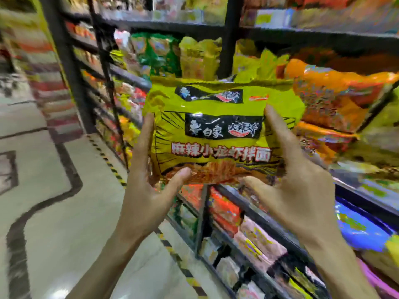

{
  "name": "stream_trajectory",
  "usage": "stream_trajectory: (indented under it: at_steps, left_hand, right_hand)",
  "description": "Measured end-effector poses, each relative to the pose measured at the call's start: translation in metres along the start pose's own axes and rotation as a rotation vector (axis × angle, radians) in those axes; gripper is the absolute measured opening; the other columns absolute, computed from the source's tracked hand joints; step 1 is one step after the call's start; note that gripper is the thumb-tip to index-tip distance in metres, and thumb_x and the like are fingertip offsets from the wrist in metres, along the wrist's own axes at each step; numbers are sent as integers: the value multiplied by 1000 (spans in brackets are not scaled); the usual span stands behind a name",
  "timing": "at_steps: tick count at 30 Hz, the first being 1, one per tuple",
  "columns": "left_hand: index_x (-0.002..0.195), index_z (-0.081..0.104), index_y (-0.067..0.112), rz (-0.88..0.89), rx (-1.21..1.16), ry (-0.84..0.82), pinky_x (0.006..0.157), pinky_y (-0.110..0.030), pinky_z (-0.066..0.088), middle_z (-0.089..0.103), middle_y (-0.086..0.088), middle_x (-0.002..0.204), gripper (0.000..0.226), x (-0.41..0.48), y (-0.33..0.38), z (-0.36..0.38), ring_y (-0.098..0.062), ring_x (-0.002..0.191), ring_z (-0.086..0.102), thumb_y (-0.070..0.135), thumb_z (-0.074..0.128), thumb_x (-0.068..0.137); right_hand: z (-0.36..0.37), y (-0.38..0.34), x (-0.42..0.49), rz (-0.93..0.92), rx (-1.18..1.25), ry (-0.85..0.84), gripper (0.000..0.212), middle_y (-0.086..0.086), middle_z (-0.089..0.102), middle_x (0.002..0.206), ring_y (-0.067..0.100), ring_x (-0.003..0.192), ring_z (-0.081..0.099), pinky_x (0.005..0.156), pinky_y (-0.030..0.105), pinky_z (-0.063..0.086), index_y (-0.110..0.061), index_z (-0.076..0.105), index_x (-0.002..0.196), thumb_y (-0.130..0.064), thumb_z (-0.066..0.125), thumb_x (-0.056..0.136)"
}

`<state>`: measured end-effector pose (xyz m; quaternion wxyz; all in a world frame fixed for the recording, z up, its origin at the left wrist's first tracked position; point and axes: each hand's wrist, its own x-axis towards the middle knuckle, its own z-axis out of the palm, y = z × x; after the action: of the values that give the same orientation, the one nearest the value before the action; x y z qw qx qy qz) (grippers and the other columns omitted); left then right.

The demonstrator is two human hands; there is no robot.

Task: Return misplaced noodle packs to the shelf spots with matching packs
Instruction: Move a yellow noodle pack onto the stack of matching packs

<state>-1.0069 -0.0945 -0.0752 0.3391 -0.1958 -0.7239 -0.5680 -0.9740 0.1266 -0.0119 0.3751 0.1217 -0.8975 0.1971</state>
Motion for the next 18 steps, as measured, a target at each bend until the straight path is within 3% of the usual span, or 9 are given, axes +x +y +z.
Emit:
stream_trajectory:
  at_steps: [3,7,10,13,16,18]
  left_hand:
    - [153,17,58,-59,22,22,114,-59,38,29,7,165,89,3,-26,-49,-26,150,36,35,74,87]
    - [156,18,40,-94,52,40,105,-45,53,25,14,165,89,22,-62,-125,-18,149,37,18,73,90]
    - [157,18,36,-102,87,85,103,-39,55,26,9,165,90,36,-95,-187,-19,148,39,13,73,89]
    - [158,17,36,-156,137,108,97,-33,57,28,7,164,92,48,-128,-245,-19,144,44,9,73,90]
    - [156,17,41,-183,174,129,95,-28,57,29,8,163,93,63,-157,-294,-15,143,46,9,74,90]
    - [155,17,48,-205,206,139,97,-27,56,30,14,162,93,72,-174,-321,-11,142,46,14,76,90]
  right_hand:
    - [45,-35,14,-21,54,-76,109,6,74,80,33,69,69,48,33,44,-38,24,154,-53,82,63]
    - [109,-96,43,-55,135,-146,103,6,64,59,34,58,66,48,36,48,-37,24,154,-56,75,66]
    - [161,-146,65,-82,180,-166,104,10,67,65,37,57,66,49,39,48,-38,24,155,-58,74,66]
    - [214,-195,86,-96,228,-229,105,12,74,86,34,60,66,54,42,52,-45,18,154,-63,70,65]
    - [259,-234,102,-110,309,-258,105,5,72,84,30,61,66,54,41,53,-43,19,156,-61,71,66]
    - [288,-254,115,-127,347,-283,106,4,75,95,30,72,70,59,41,55,-46,17,155,-59,72,66]
